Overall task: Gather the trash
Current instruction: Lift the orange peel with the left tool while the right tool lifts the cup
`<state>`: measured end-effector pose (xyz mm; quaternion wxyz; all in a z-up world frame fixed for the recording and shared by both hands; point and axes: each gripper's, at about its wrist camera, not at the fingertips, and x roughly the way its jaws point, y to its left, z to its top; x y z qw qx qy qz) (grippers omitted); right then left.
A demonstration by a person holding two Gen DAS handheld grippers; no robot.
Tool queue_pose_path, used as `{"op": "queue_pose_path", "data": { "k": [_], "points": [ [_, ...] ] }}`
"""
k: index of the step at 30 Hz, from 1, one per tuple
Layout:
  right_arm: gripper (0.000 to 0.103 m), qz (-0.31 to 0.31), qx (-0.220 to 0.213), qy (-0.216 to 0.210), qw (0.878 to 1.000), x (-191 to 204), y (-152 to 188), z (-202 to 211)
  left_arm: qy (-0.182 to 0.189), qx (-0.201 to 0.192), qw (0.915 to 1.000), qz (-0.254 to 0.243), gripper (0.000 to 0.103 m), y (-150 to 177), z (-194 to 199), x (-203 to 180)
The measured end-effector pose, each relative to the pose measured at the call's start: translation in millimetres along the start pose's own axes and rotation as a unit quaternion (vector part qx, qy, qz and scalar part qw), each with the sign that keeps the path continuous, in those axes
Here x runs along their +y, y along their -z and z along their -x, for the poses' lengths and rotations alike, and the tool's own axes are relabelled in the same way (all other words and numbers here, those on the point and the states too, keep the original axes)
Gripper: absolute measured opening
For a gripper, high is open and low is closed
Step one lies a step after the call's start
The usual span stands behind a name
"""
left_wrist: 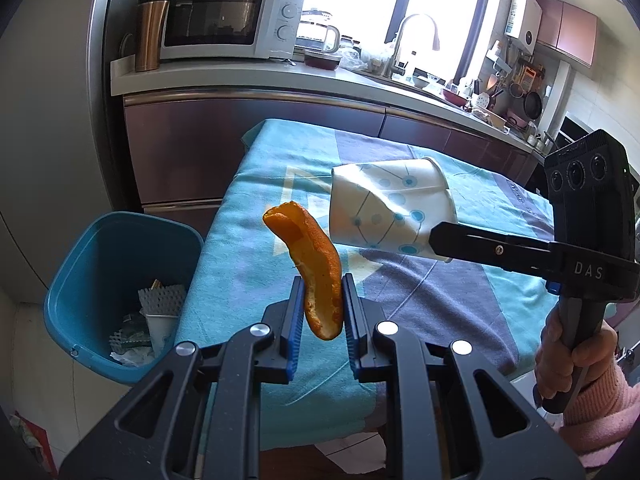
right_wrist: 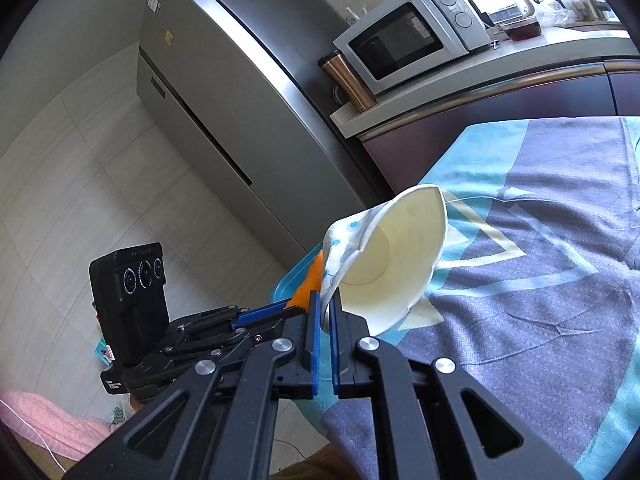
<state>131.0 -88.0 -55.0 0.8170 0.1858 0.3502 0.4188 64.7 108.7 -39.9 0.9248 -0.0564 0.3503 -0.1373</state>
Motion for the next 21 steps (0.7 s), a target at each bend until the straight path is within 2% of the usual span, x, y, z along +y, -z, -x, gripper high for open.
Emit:
{"op": "queue_pose_path", "data": {
  "k": [21],
  "points": [
    [0.004,0.002,0.01,-0.015,1.0,3.1,-3.3,-11.8,-0.012,-0.009,0.9999,0.008,0.019,-1.0,6.6,8.8]
  ]
}}
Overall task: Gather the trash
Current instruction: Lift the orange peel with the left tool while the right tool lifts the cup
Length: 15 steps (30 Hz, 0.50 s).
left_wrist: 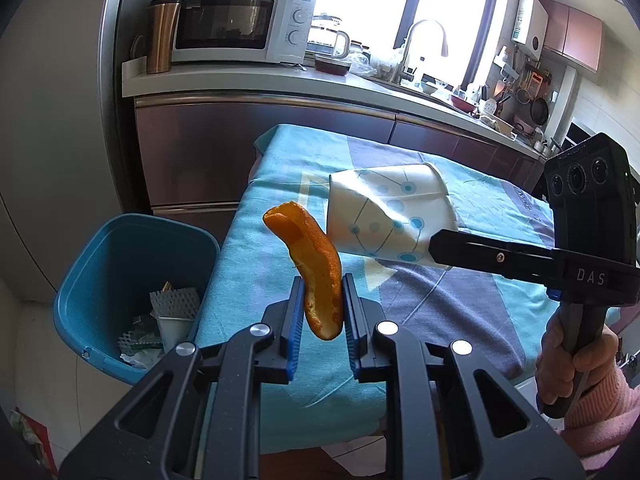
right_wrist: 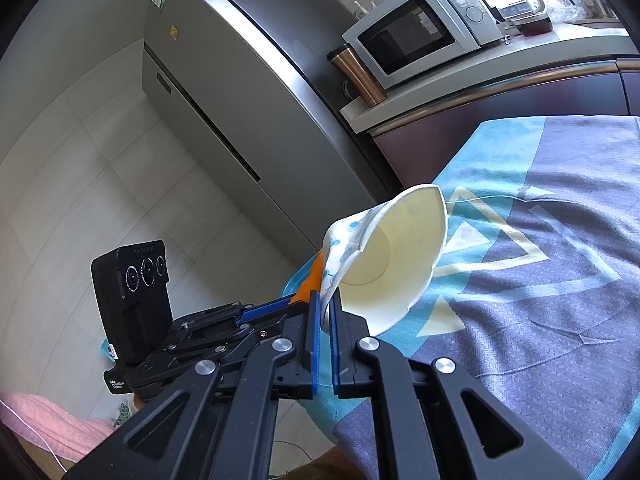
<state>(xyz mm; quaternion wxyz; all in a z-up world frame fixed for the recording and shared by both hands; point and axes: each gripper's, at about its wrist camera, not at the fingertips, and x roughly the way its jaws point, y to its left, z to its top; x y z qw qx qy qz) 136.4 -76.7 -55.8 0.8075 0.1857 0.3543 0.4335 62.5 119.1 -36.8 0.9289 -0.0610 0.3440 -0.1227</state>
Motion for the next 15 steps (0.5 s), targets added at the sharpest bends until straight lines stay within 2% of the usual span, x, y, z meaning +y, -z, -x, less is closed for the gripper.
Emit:
{"op": "queue_pose_path", "data": {
  "k": [15],
  "points": [
    [0.004,0.003,0.005,-0.009,1.0,3.5,-4.0,-9.1,-0.008,-0.007,0.9999,0.007,0.019,-0.8,5.9,9.1]
  ]
}}
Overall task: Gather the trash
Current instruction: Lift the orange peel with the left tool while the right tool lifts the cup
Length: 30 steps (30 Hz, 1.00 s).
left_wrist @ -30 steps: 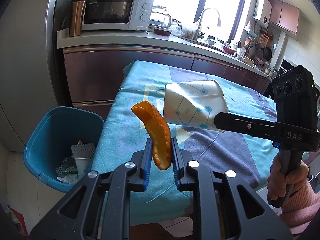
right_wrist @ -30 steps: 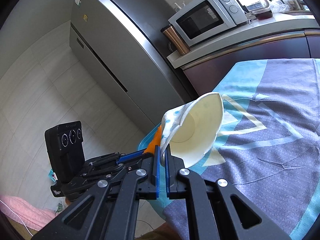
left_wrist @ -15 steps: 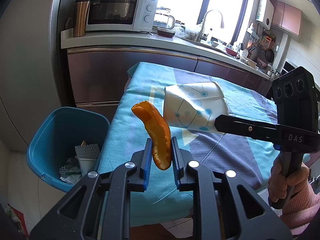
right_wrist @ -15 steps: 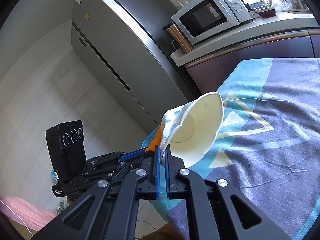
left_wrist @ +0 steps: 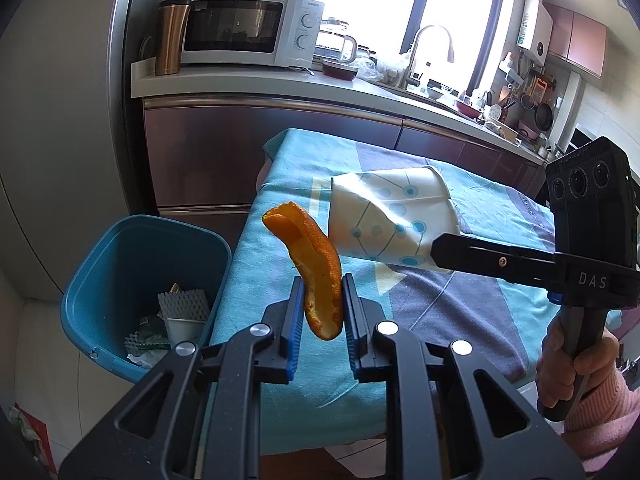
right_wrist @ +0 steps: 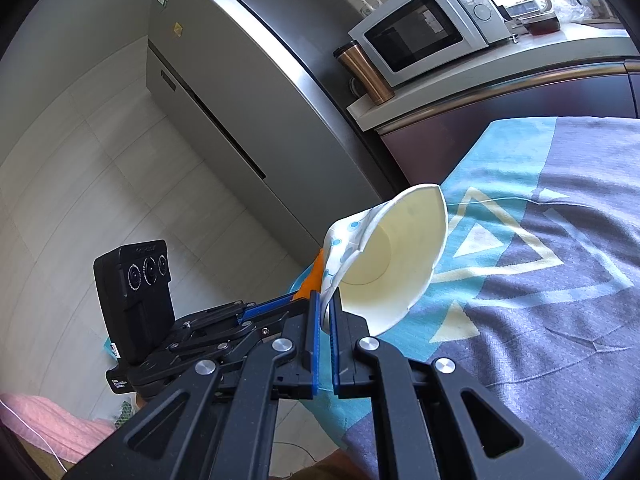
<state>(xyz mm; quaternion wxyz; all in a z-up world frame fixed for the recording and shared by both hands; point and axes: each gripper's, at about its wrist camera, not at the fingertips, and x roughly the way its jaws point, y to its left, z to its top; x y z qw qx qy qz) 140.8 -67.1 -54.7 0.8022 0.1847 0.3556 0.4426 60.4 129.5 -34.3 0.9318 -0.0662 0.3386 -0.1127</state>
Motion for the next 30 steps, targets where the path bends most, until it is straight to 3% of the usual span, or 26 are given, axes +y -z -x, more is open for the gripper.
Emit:
{"op": "queue_pose_path", "data": {
  "k": [30],
  "points": [
    [0.004,0.009,0.01,-0.013,1.0,6.3,-3.5,-12.8,-0.013,-0.012,0.9998,0.012,0.019,-1.6,9.9,13.6]
  ]
}}
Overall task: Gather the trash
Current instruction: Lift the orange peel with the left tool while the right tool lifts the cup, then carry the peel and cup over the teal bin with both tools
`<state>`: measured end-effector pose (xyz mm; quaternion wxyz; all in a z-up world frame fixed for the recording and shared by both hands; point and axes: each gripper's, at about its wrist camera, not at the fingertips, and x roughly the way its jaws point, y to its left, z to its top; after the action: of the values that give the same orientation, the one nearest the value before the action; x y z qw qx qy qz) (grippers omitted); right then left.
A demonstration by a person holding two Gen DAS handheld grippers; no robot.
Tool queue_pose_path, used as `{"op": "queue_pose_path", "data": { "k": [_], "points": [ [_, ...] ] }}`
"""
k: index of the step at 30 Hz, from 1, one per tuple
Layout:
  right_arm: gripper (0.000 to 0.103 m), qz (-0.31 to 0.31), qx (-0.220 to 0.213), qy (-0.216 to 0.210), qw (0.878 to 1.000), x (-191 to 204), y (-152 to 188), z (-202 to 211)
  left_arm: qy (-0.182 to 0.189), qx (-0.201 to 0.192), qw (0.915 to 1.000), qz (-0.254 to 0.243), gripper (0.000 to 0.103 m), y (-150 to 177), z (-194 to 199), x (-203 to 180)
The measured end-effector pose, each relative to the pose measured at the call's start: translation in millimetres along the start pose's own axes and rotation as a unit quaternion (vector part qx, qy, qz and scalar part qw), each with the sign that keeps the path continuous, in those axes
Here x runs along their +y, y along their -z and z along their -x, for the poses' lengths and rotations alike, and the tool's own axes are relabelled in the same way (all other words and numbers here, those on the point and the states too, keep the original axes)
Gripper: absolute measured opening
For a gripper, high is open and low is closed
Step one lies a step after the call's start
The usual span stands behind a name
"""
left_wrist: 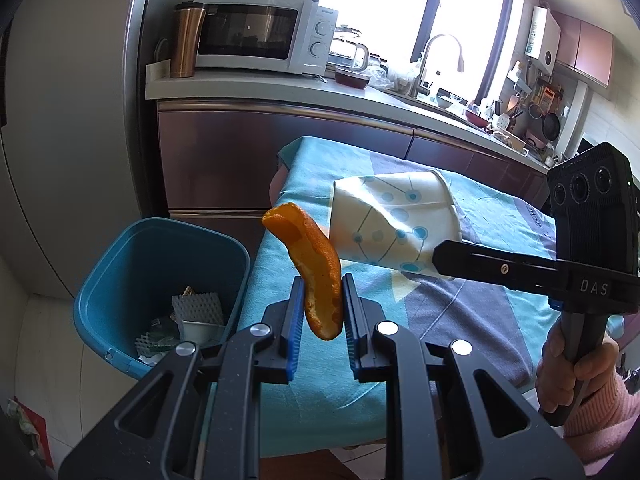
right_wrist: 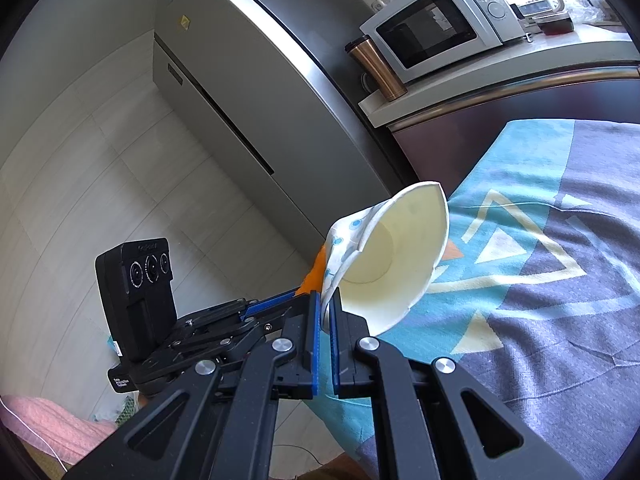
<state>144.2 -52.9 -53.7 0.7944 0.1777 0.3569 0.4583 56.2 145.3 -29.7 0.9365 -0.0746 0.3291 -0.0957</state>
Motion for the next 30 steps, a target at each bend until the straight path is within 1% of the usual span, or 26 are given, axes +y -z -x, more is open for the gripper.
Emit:
{"op": "queue_pose_path", "data": {
  "k": [30],
  "points": [
    [0.004,0.009,0.007,-0.013,1.0,6.8,-5.8,-8.1,-0.016,-0.014,0.9997,0.01,0.019,-5.3,10.6,12.6]
  ]
}}
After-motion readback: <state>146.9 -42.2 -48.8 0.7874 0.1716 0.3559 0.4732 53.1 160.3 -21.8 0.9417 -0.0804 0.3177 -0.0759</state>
